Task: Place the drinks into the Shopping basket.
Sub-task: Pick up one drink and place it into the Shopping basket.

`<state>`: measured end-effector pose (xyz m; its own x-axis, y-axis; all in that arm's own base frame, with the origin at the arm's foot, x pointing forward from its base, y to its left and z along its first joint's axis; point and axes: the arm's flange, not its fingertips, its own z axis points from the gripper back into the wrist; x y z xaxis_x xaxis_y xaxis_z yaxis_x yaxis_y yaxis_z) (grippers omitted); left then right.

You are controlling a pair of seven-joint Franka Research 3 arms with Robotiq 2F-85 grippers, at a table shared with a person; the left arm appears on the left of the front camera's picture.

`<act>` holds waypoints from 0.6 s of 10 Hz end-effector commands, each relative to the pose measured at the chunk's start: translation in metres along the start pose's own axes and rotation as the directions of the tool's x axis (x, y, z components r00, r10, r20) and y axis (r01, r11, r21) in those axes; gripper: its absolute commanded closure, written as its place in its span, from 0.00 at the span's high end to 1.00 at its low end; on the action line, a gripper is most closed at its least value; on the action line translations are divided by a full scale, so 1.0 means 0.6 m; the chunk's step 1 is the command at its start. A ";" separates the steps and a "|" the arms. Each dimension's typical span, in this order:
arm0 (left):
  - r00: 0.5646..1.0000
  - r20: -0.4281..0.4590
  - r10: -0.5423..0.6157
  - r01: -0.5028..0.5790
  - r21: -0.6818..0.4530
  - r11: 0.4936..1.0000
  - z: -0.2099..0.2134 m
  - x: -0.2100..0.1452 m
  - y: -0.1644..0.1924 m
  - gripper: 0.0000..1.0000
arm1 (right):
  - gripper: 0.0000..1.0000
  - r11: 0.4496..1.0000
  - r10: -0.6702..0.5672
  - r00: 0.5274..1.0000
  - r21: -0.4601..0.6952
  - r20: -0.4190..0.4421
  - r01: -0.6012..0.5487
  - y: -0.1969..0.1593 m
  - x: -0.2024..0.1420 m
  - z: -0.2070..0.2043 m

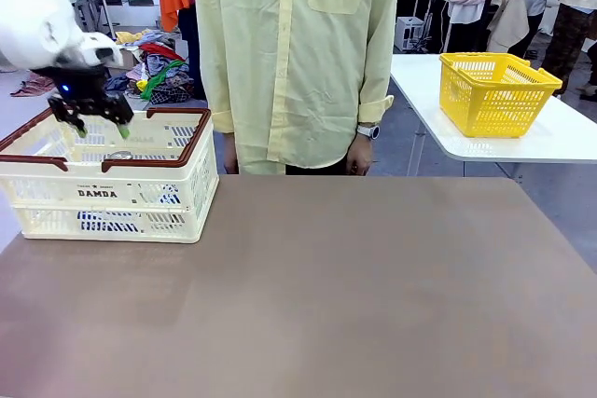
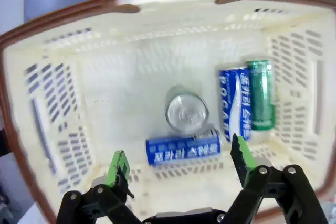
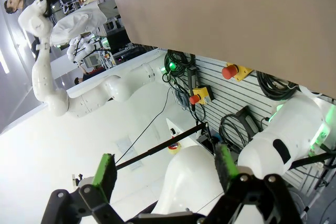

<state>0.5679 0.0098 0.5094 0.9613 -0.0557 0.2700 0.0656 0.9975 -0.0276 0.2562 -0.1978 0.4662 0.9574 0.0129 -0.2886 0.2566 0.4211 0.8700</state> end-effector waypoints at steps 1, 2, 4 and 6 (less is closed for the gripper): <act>0.997 0.007 0.081 -0.079 -0.119 0.990 0.107 -0.068 0.006 1.00 | 1.00 1.000 0.013 1.000 0.002 -0.003 -0.013 0.003 -0.004 0.003; 0.995 -0.008 0.100 -0.099 -0.248 0.964 0.148 -0.092 0.014 1.00 | 1.00 1.000 0.013 1.000 0.002 -0.003 -0.013 0.003 -0.004 0.003; 0.985 -0.029 0.170 -0.164 -0.457 0.874 0.192 -0.134 0.074 1.00 | 1.00 1.000 0.013 1.000 0.002 -0.003 -0.013 0.003 -0.004 0.003; 0.963 -0.054 0.264 -0.223 -0.709 0.669 0.200 -0.180 0.169 1.00 | 1.00 1.000 0.013 1.000 0.002 -0.003 -0.013 0.003 -0.004 0.003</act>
<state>0.4407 0.0969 0.6099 0.9581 0.1661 0.2334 0.0317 0.7483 -0.6626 0.2562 -0.1976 0.4662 0.9572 0.0134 -0.2890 0.2567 0.4212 0.8699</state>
